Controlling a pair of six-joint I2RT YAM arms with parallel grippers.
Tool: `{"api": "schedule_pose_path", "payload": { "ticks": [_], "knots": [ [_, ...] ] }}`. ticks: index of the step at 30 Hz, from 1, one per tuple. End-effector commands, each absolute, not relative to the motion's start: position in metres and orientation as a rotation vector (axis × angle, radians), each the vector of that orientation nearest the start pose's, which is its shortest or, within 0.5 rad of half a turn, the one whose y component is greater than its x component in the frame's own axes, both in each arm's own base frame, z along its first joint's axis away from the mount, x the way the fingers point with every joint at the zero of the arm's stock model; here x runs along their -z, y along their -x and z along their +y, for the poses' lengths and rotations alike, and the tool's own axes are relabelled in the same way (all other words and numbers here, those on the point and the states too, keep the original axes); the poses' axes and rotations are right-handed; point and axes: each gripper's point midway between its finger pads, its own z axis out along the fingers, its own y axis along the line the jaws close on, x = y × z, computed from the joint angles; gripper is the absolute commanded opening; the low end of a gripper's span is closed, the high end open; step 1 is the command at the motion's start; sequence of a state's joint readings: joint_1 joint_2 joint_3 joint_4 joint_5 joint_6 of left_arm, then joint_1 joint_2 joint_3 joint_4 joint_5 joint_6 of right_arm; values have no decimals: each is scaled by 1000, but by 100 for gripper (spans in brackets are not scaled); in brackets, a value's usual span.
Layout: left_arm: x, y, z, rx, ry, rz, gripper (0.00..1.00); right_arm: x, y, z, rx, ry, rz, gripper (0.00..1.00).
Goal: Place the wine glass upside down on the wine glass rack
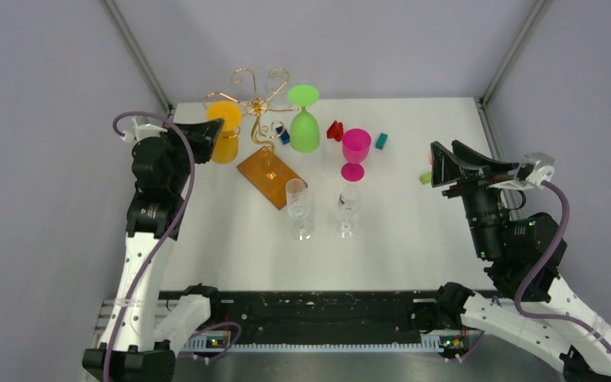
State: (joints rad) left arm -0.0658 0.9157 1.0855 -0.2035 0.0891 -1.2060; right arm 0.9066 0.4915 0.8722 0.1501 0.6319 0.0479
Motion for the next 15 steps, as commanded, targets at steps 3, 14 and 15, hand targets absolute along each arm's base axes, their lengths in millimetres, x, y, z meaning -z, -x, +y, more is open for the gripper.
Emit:
{"api": "schedule_pose_path", "payload": {
  "ticks": [3,14,15],
  "knots": [
    [-409,-320,-73,1048,839,1439,0,-462,-203,92,-515,-116,1139,52],
    [-386,-320,-89,1126,833,1512,0,-459,-204,92,-512,-115,1151,52],
    [-385,-321,-89,1128,832,1517,0,-459,-204,91,-511,-116,1152,52]
  ]
}}
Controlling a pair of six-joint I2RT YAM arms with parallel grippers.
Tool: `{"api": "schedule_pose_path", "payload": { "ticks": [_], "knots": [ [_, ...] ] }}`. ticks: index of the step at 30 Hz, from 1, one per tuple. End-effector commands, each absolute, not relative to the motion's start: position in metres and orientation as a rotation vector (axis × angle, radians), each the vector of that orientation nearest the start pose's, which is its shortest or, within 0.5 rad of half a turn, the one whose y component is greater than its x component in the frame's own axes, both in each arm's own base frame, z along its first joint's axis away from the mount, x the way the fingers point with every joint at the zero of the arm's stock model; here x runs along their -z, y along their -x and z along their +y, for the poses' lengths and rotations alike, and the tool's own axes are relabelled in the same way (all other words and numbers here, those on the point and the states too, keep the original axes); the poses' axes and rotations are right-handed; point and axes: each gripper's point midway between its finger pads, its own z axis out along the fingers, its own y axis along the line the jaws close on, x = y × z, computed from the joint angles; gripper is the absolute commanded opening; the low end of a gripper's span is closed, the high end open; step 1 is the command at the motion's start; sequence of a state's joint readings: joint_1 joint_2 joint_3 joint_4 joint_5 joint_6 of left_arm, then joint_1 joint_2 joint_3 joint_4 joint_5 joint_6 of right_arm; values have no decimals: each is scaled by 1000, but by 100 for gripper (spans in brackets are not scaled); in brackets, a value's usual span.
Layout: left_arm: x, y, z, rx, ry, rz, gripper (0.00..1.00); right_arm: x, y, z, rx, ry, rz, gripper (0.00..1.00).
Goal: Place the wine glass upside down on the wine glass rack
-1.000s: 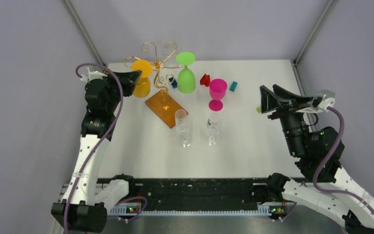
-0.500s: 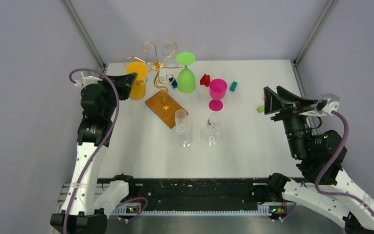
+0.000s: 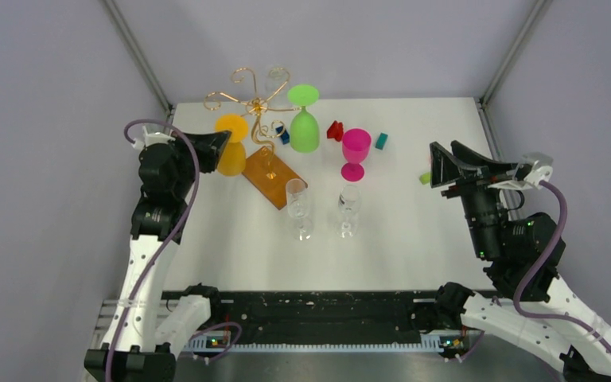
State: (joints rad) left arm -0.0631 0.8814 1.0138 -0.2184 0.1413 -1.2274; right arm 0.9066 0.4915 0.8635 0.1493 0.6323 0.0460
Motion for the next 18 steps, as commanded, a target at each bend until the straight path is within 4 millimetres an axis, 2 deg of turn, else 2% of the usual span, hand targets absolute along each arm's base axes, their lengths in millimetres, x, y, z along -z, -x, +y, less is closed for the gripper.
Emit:
{"api": "schedule_pose_path", "payload": {
  "ticks": [1,10,14,18],
  "knots": [
    [-384,-322,-91,1133,831,1523,0,-459,-203,91,-512,-117,1153,52],
    [-380,-324,-97,1166,818,1551,0,-460,-203,90,-507,-118,1155,52],
    [-377,-324,-99,1172,817,1560,8,-460,-203,89,-499,-116,1156,52],
    [-378,-321,-101,1180,803,1564,22,-461,-203,87,-489,-119,1155,52]
  ]
}}
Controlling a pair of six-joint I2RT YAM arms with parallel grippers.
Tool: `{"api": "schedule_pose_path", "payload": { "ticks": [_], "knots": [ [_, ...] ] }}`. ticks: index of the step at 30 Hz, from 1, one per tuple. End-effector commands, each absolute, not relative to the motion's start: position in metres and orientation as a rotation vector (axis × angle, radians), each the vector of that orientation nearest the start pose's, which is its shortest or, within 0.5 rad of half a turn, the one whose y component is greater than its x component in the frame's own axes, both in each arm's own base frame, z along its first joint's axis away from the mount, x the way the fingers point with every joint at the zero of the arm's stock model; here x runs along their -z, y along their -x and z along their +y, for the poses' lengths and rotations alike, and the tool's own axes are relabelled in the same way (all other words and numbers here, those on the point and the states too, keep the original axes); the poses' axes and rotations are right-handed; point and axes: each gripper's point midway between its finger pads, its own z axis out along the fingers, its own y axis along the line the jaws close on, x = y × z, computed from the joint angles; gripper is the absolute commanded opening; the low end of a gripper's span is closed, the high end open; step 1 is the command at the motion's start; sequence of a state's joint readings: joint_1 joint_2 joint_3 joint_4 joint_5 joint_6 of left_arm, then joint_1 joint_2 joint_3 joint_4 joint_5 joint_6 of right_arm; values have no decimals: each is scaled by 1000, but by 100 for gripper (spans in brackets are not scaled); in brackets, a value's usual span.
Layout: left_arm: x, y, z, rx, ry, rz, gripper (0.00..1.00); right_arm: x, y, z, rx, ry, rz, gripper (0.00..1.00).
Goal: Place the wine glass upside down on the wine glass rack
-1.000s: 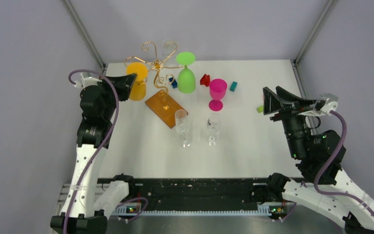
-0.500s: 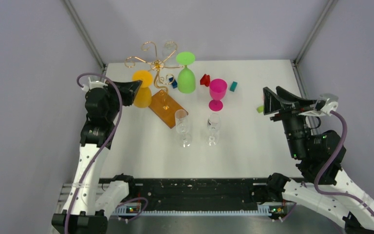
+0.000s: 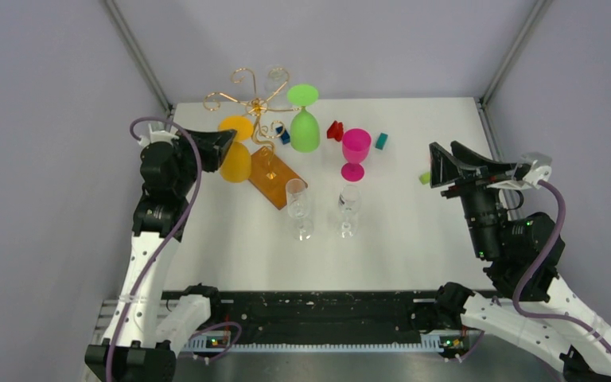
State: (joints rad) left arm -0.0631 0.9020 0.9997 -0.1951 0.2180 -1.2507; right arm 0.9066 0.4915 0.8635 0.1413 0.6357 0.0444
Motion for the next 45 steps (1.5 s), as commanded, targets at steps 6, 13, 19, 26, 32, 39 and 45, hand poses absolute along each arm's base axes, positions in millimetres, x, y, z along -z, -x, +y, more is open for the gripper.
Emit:
{"api": "schedule_pose_path", "payload": {
  "ticks": [6,13,19,26,32,39,45],
  "knots": [
    [-376,-317,-103,1190,797,1583,37,-459,-204,86,-483,-122,1162,52],
    [-370,-311,-106,1210,798,1600,54,-455,-205,87,-479,-122,1175,52],
    [-367,-305,-111,1231,777,1626,73,-451,-210,89,-449,-118,1226,52],
    [-377,-290,-116,1245,702,1627,94,-427,-226,101,-347,-81,1405,53],
    [-384,-271,-111,1176,627,1619,99,-405,-241,133,-264,44,1633,57],
    [-394,-255,-112,1148,542,1608,99,-352,-251,195,-274,279,1917,61],
    [-393,-248,-107,1104,514,1593,96,-306,-261,217,-291,336,2070,62]
  ]
}}
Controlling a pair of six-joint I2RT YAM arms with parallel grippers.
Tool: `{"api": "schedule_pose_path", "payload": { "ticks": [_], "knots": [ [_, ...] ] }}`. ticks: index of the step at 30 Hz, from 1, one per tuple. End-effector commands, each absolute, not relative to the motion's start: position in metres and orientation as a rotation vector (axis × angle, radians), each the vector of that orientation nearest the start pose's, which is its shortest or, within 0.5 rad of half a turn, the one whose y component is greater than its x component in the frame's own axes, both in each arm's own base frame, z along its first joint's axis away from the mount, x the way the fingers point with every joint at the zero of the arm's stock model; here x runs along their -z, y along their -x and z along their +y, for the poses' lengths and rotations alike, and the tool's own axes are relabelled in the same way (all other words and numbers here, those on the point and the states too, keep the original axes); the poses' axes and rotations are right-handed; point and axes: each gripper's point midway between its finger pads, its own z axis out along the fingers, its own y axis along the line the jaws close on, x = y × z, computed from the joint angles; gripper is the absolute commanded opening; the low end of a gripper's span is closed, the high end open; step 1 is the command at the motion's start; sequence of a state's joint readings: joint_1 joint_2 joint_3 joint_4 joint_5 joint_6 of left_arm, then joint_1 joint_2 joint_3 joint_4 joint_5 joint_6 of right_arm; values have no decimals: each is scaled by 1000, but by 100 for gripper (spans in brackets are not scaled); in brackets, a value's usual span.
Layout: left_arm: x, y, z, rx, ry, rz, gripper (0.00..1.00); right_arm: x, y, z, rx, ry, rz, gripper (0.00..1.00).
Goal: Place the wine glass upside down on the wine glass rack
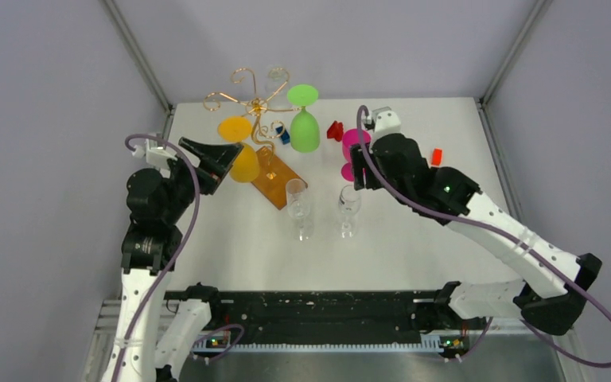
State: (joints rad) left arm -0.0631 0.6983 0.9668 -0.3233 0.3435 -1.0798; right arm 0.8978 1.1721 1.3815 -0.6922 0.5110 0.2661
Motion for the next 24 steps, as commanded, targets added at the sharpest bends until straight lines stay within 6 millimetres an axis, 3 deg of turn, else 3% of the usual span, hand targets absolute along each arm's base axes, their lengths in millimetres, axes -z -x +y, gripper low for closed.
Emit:
{"api": "schedule_pose_path", "payload": {
  "ticks": [1,10,14,24],
  "knots": [
    [-393,-247,-107,1102,514,1592,95,-299,-264,217,-284,327,2094,62],
    [-391,-247,-108,1106,518,1600,91,-258,-274,220,-266,333,2217,56],
    [-390,-249,-109,1118,522,1601,90,-251,-271,224,-276,376,2246,53],
    [-383,-256,-112,1144,537,1616,88,-232,-270,212,-167,417,2312,50]
  ]
}}
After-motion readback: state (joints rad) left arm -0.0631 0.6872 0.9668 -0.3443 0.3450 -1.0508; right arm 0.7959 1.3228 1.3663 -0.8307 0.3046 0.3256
